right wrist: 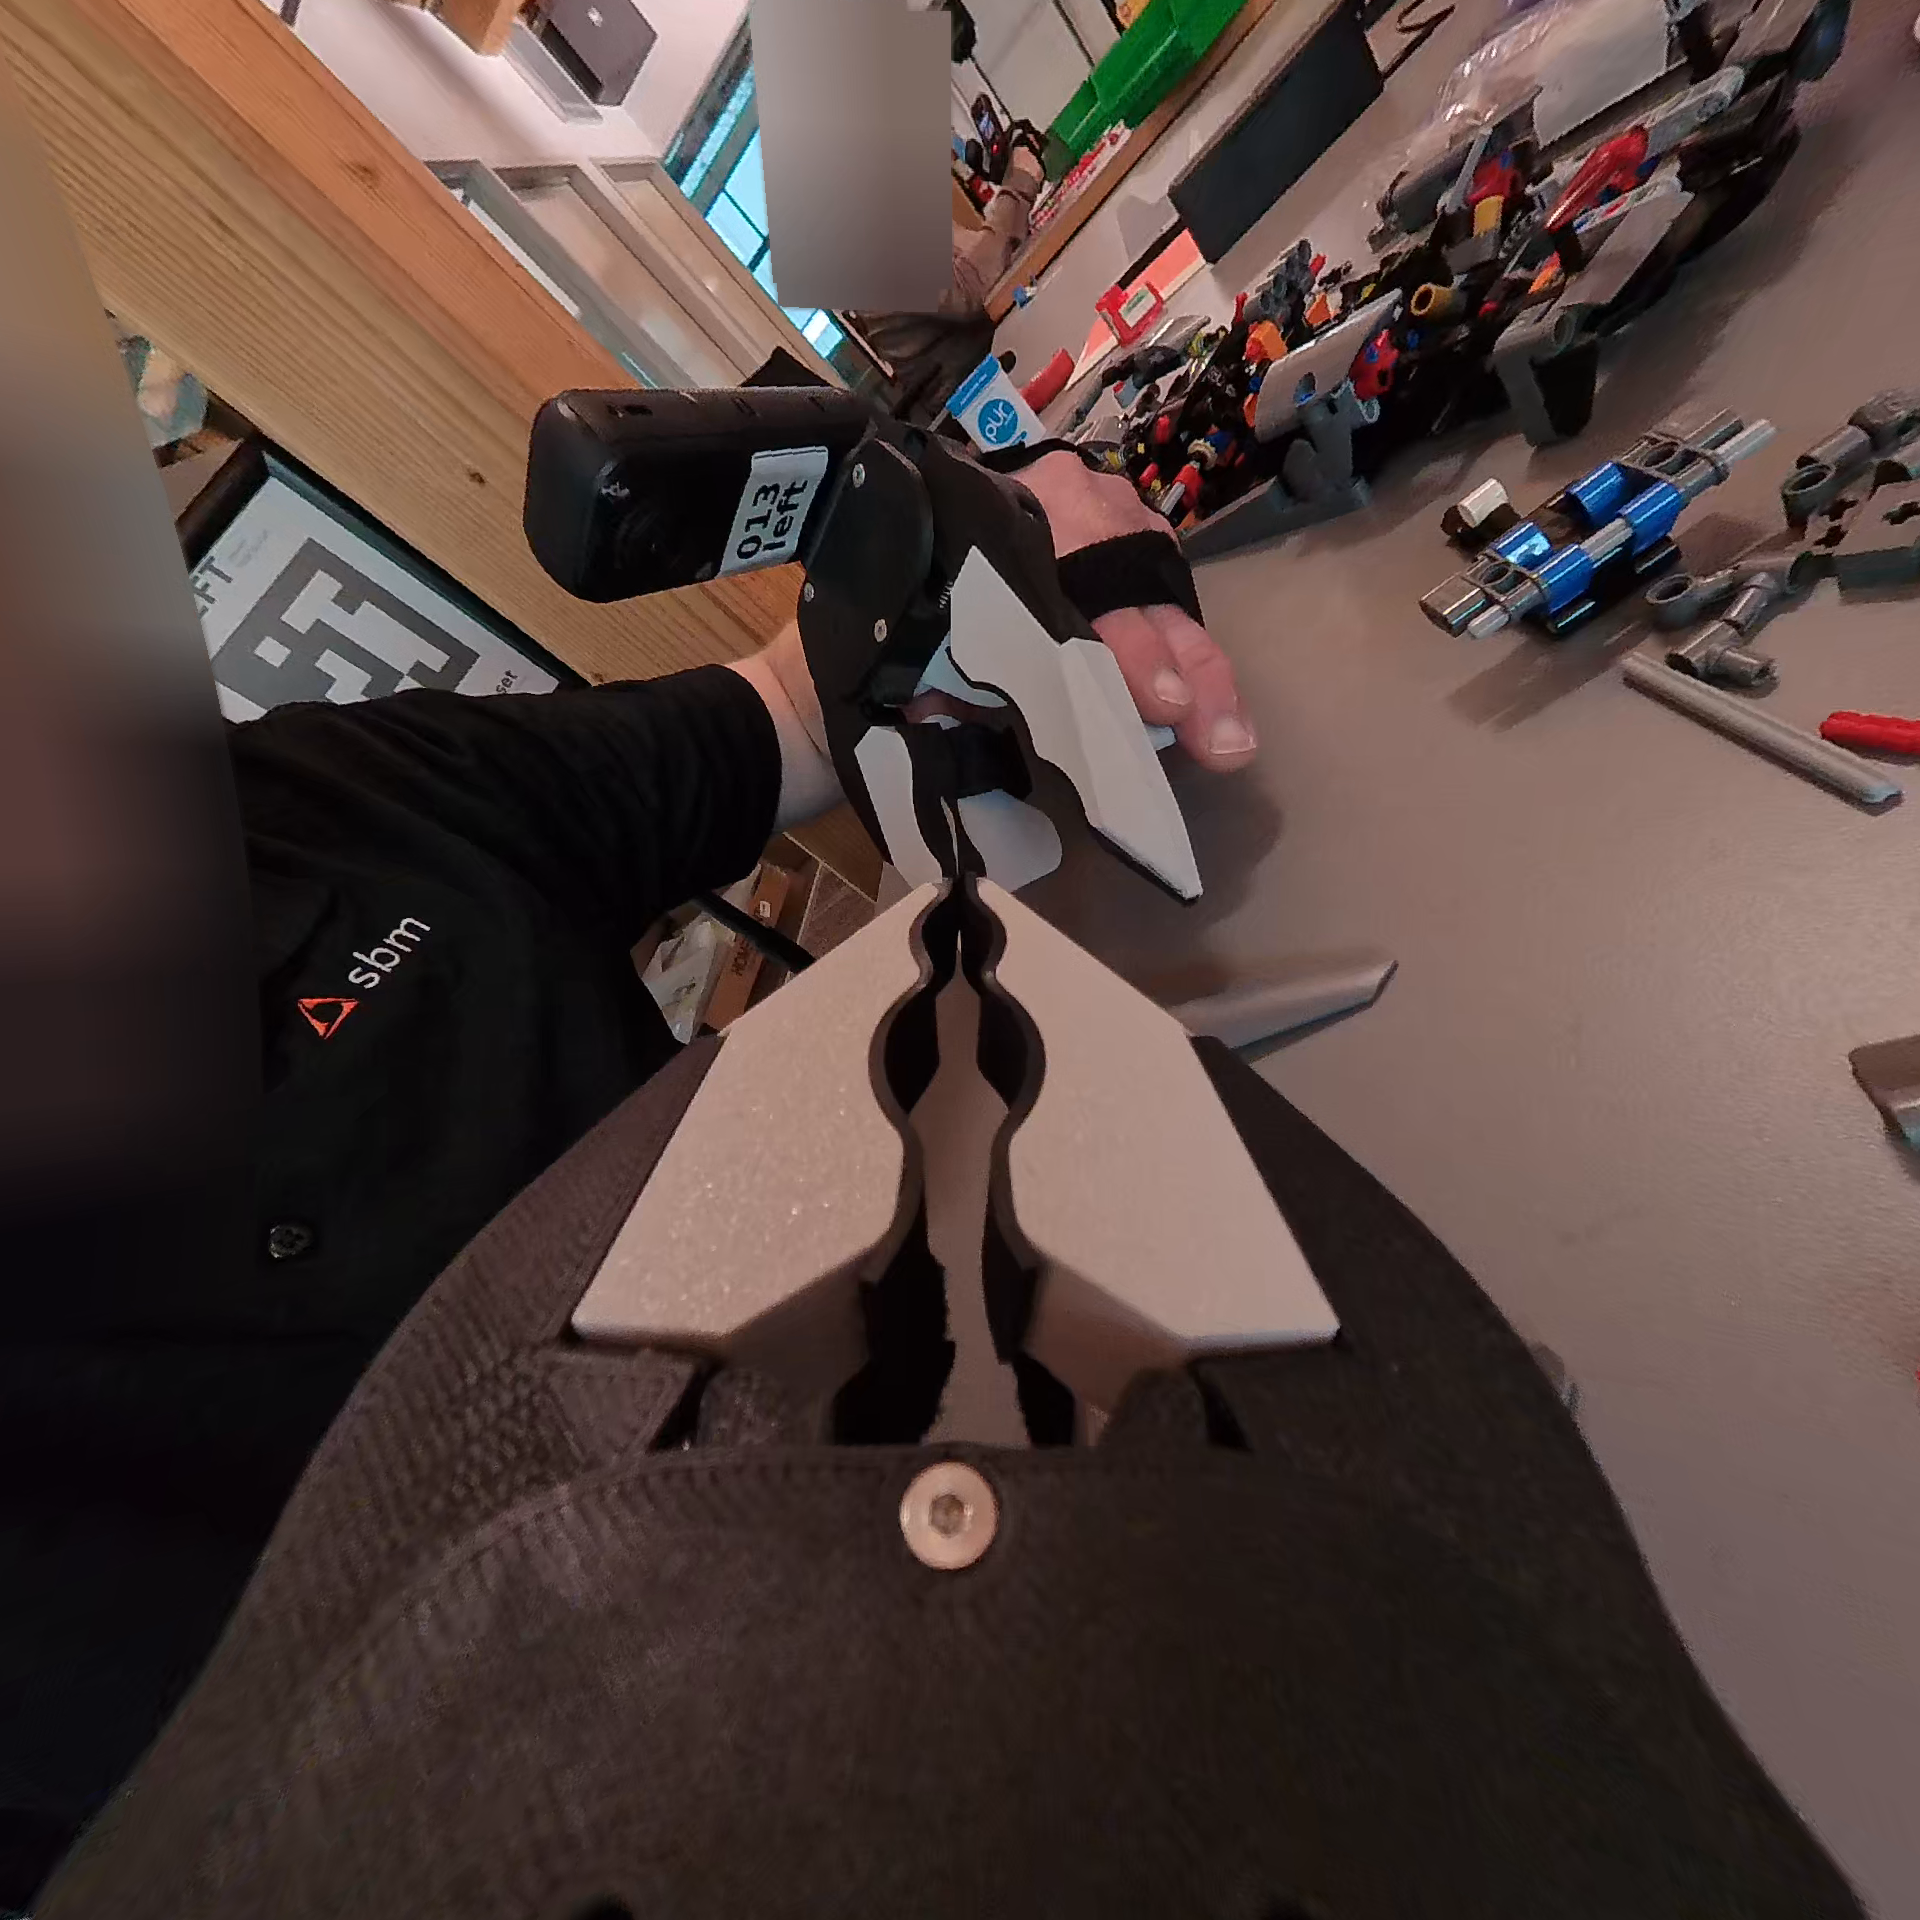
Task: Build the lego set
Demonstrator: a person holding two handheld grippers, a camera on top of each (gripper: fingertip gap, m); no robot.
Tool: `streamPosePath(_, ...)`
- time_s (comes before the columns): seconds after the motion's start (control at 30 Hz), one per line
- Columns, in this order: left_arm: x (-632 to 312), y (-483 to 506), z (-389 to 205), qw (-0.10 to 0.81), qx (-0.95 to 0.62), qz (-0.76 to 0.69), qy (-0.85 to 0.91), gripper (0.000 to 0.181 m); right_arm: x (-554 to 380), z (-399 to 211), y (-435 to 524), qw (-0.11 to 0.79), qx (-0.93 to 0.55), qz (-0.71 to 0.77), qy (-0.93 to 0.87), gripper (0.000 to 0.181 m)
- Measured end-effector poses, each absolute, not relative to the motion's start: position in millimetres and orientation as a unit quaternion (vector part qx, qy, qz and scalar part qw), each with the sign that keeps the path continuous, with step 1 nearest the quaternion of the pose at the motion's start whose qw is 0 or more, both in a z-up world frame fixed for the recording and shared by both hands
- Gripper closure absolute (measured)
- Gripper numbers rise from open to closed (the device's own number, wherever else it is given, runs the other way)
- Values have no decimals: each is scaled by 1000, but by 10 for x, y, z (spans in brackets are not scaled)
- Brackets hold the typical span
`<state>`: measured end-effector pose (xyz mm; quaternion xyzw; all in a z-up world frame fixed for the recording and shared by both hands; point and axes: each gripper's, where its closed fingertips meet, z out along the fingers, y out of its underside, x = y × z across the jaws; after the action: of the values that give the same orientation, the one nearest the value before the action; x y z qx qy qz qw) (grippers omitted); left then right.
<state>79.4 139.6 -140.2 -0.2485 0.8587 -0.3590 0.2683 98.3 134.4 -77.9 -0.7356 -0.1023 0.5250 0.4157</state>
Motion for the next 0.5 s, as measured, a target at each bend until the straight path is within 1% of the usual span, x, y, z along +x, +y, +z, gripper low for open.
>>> streamPosePath(0.27, 708, 1261, -1416, 241, -251, -365, 864, 139, 1126, -610, 1238, 454, -710, 529, -102, 181)
streamPosePath(0.37, 667, 1144, -1393, 231, -242, -374, 865, 139, 1179, -579, 1180, 460, -714, 518, -105, 181)
streamPosePath(0.43, 714, 1160, -1267, 247, -253, -385, 853, 137, 1188, -570, 1146, 461, -722, 503, -114, 181)
streamPosePath(0.5, 791, 1206, -1007, 268, -270, -419, 825, 138, 1174, -601, 1119, 457, -744, 468, -137, 181)
